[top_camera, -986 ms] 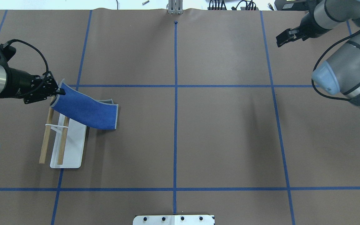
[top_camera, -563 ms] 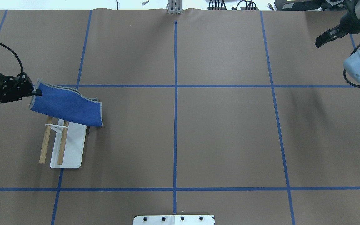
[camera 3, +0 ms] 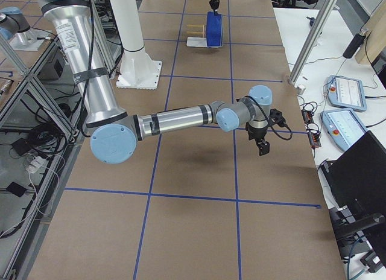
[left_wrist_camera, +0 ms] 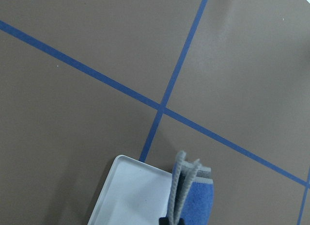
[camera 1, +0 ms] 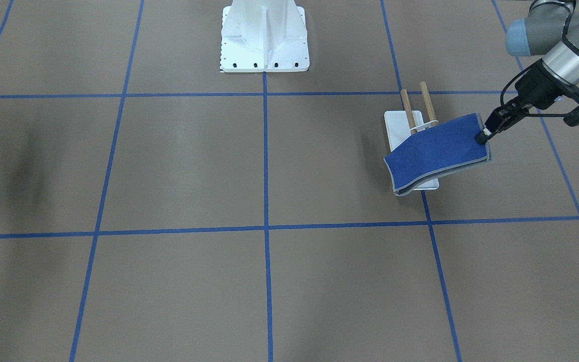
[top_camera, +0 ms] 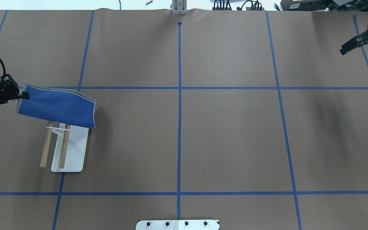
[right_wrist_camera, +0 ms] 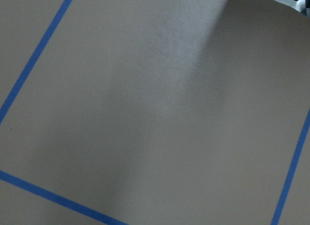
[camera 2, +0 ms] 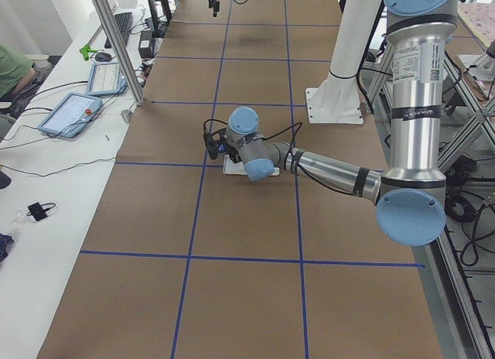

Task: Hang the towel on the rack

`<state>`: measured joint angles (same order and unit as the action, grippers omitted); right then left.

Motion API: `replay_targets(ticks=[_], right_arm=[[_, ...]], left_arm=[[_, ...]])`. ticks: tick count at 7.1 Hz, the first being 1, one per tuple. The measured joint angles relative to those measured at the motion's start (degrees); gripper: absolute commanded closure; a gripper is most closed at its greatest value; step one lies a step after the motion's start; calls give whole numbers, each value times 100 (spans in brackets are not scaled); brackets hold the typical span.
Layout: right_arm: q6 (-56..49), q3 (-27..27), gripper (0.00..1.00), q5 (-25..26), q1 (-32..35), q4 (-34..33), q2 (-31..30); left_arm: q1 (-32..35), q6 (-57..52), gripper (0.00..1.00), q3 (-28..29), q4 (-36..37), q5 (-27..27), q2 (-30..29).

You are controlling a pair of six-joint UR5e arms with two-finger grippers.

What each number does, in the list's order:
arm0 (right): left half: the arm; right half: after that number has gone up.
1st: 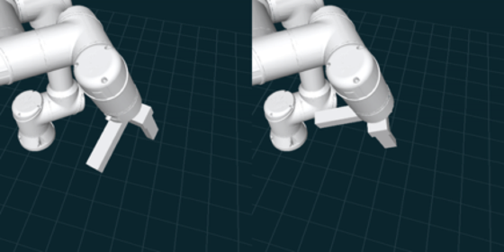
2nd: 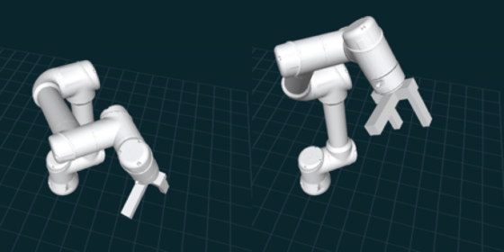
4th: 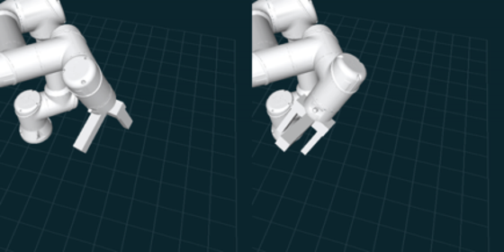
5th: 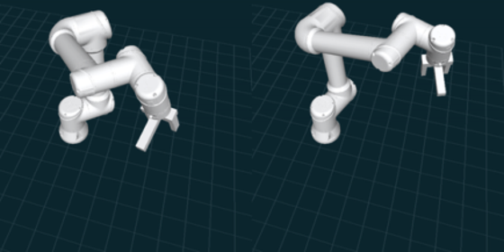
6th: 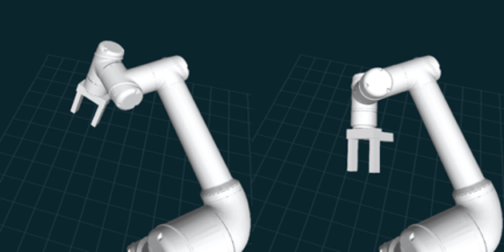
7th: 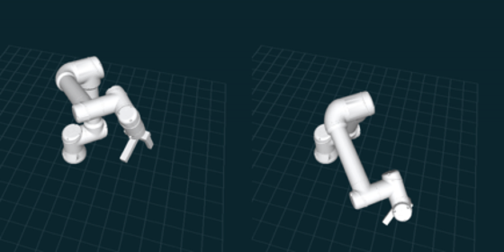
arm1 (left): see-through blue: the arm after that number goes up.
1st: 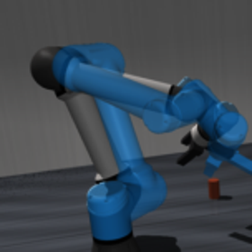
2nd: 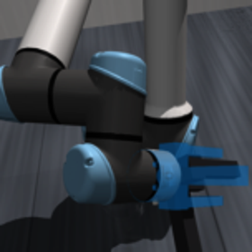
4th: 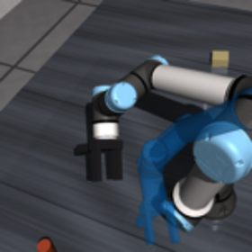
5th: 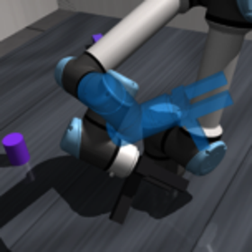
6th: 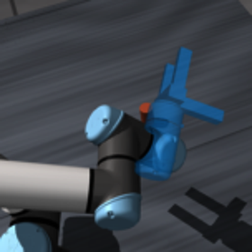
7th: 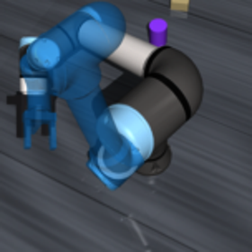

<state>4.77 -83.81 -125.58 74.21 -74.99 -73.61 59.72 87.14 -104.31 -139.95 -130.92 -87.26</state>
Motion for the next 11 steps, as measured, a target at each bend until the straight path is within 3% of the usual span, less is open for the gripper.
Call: replay_targets(ticks=[1, 5, 7, 8, 10, 11], right_arm=[[-141, 0, 0, -143, 146, 2, -133], [-868, 4, 0, -241, 622, -9, -617], [-944, -2, 0, -221, 851, -356, -740], [-1000, -10, 0, -171, 984, -672, -764], [-1115, -55, 0, 27, 1249, -1608, -755], [-1238, -42, 0, 186, 1311, -1918, -777]], left_arm=[[2, -137, 2, 102, -48, 9, 7], [89, -1277, 1, 394, -57, 36, 59], [436, -2650, 1, 626, 142, -9, 166], [781, -3945, 1, 734, 616, -6, 214], [1872, -7440, 1, 785, 2553, 78, 198], [2402, -8677, 1, 800, 3260, 91, 223]])
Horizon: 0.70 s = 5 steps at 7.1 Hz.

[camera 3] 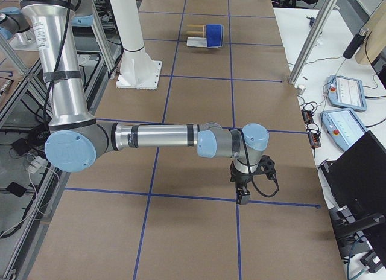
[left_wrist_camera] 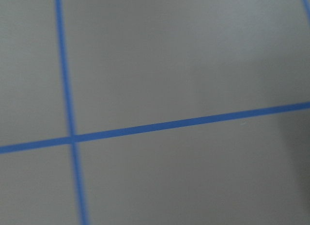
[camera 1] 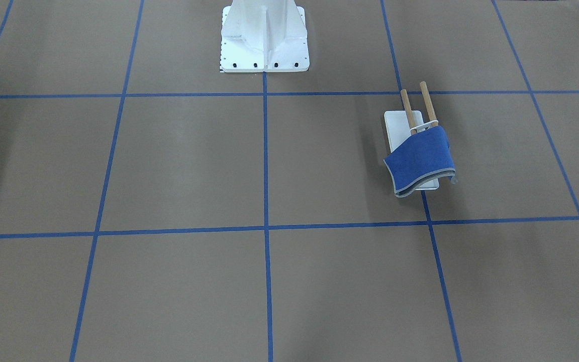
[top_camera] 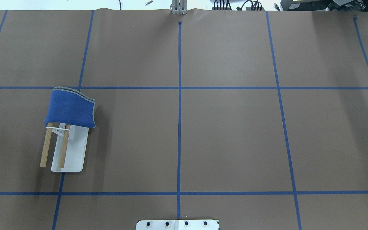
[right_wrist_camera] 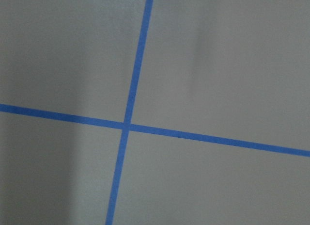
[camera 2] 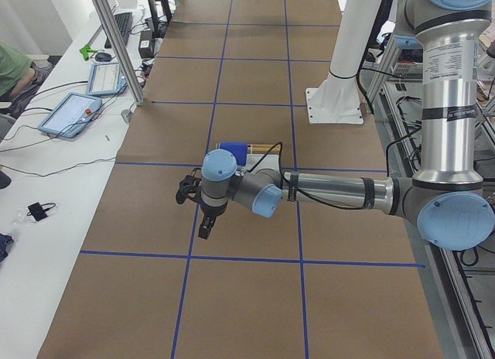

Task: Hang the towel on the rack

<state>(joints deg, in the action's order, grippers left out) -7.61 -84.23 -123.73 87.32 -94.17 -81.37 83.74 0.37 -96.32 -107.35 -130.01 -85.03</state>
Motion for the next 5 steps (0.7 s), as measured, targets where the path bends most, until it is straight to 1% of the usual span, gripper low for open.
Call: replay_targets(ticks=[1, 3, 5], right_arm=[[-190, 32, 0, 92, 24, -125, -46], [-318, 22, 0, 102, 28, -175, -137], [-309, -33, 0, 93, 24, -165, -157]], left_arm=[[314, -503, 1, 136, 307, -8, 63], [560, -625, 1, 546, 306, -5, 148], [640, -607, 1, 630, 605, -29, 157]])
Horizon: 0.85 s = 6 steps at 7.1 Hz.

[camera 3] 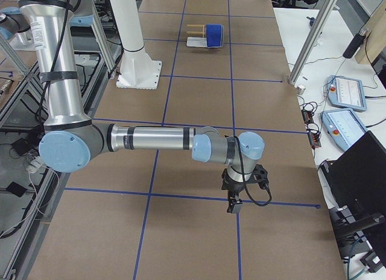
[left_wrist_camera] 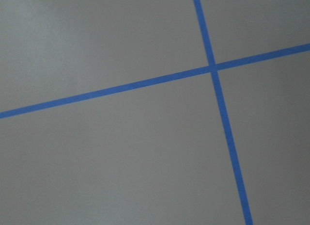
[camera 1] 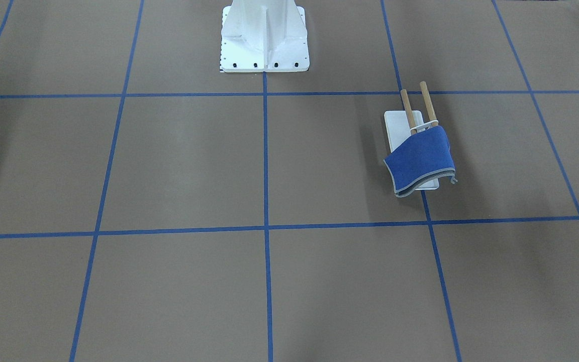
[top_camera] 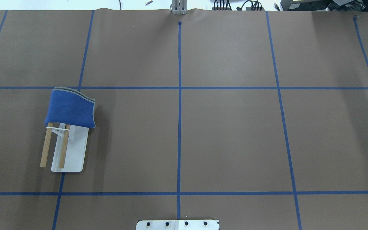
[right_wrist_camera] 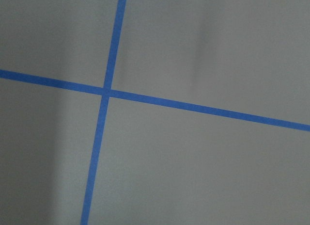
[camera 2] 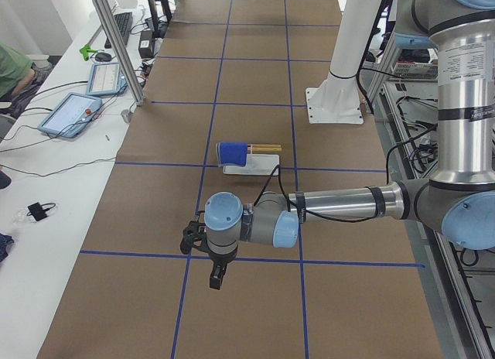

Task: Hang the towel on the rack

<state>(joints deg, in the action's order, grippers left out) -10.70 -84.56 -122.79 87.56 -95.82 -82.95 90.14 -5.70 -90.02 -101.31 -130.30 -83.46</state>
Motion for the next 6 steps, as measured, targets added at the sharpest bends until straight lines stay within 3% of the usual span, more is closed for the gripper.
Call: replay_targets(ticks=[3, 6], right_arm=[[-7, -169, 0, 3, -6, 54, 3], [-11, -330, 0, -10, -10, 55, -1]], left_arm=[[19, 24, 1, -141, 698, -16, -44], [17, 3, 1, -731, 1174, -23, -12]])
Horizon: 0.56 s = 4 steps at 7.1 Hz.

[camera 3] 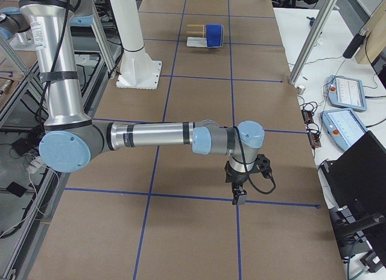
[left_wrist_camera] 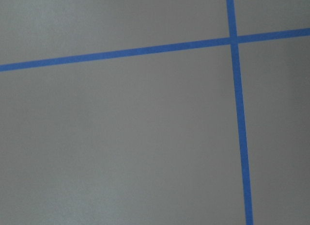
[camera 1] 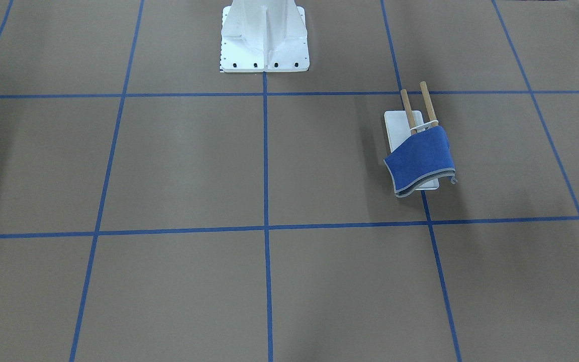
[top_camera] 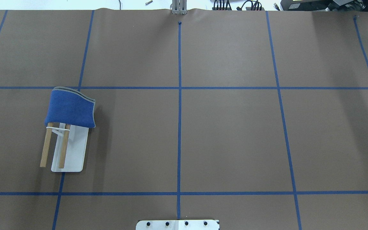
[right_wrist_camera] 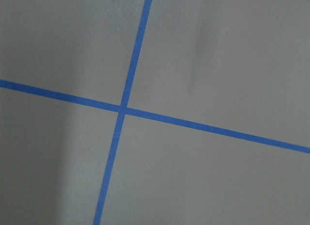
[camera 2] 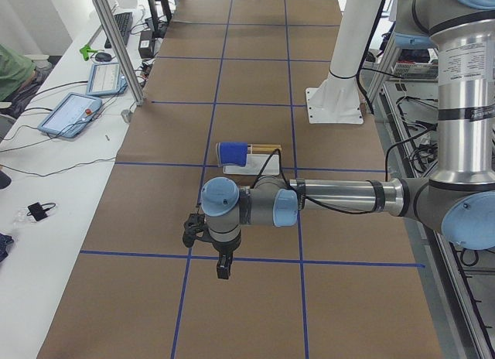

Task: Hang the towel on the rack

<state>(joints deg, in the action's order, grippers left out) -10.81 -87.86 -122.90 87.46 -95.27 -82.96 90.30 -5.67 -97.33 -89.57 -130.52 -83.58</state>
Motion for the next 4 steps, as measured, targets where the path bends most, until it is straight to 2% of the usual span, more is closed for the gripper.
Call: replay_targets(ticks=[4], right_arm=[[0, -4, 0, -6, -16, 0, -16]], left_arm=[[-4, -23, 1, -71, -20, 0, 6]])
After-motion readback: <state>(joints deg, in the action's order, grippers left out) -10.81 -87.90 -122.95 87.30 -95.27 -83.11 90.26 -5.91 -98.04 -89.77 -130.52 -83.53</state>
